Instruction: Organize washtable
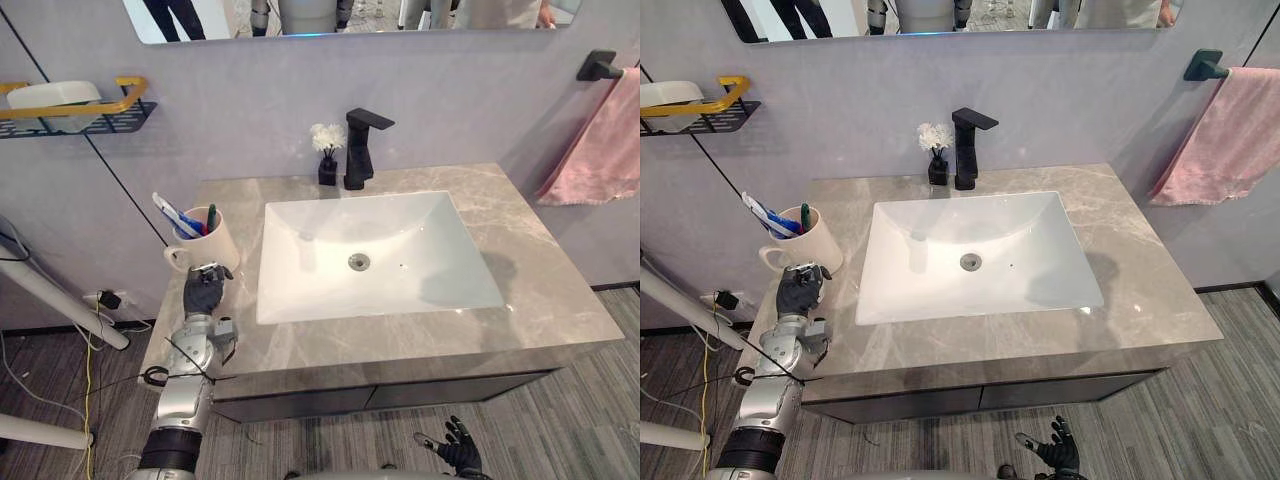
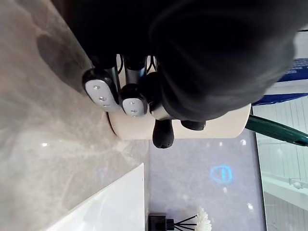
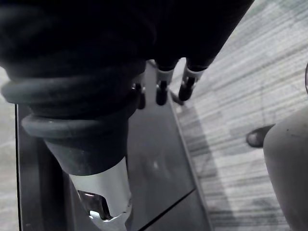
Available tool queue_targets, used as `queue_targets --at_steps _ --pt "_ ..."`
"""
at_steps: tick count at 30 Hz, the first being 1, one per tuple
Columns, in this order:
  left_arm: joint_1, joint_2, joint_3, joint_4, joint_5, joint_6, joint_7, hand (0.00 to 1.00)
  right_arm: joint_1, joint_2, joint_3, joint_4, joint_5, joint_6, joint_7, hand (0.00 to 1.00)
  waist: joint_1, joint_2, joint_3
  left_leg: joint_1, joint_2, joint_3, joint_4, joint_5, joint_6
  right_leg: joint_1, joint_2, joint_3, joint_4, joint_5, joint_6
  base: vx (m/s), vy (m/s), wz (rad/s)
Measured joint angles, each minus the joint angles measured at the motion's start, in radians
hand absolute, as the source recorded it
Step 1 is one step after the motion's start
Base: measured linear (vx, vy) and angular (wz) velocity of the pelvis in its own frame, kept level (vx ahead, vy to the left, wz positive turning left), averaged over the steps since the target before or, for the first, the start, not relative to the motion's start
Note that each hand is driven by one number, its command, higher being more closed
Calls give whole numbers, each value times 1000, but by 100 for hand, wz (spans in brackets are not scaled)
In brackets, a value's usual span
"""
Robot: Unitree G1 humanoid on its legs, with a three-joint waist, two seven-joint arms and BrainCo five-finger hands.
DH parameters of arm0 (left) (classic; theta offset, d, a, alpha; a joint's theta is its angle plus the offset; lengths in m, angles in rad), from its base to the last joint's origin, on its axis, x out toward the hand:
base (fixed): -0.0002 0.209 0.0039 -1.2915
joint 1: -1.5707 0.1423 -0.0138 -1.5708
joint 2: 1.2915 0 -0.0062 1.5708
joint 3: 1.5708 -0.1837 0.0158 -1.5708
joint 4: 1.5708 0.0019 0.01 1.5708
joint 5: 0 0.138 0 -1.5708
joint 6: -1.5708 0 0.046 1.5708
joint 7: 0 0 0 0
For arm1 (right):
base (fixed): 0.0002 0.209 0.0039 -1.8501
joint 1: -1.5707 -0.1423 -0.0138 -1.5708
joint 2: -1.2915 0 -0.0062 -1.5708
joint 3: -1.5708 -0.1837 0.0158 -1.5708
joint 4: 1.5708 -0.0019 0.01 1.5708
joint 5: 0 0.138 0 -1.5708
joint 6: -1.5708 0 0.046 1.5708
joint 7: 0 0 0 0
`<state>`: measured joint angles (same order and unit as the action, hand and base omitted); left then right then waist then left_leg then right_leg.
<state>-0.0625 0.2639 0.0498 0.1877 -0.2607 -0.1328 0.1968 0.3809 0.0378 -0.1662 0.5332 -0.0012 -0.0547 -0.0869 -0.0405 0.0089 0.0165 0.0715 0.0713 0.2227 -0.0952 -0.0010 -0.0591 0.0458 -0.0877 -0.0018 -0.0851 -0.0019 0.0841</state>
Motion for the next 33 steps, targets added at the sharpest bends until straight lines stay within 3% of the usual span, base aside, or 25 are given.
queue_targets --at_steps 17,29,33 --pt "-139 94 -2 60 38 0 4 100 -25 -7 -1 -2 0 -5 -2 0 -7 2 33 -53 1 33 1 0 0 -79 0 29 20 6 1 0 -10 -5" --pt "-157 95 -10 54 39 -2 31 100 -17 -6 -4 -3 0 -7 -5 0 -9 2 39 -60 0 49 2 1 1 -102 -3 31 33 12 3 -18 -8 -5" --pt "-157 85 -83 -15 39 -4 47 100 -19 -6 -30 -2 0 -7 -5 0 -12 5 40 -49 -2 24 2 2 3 -79 -7 -1 33 11 3 0 -22 14"
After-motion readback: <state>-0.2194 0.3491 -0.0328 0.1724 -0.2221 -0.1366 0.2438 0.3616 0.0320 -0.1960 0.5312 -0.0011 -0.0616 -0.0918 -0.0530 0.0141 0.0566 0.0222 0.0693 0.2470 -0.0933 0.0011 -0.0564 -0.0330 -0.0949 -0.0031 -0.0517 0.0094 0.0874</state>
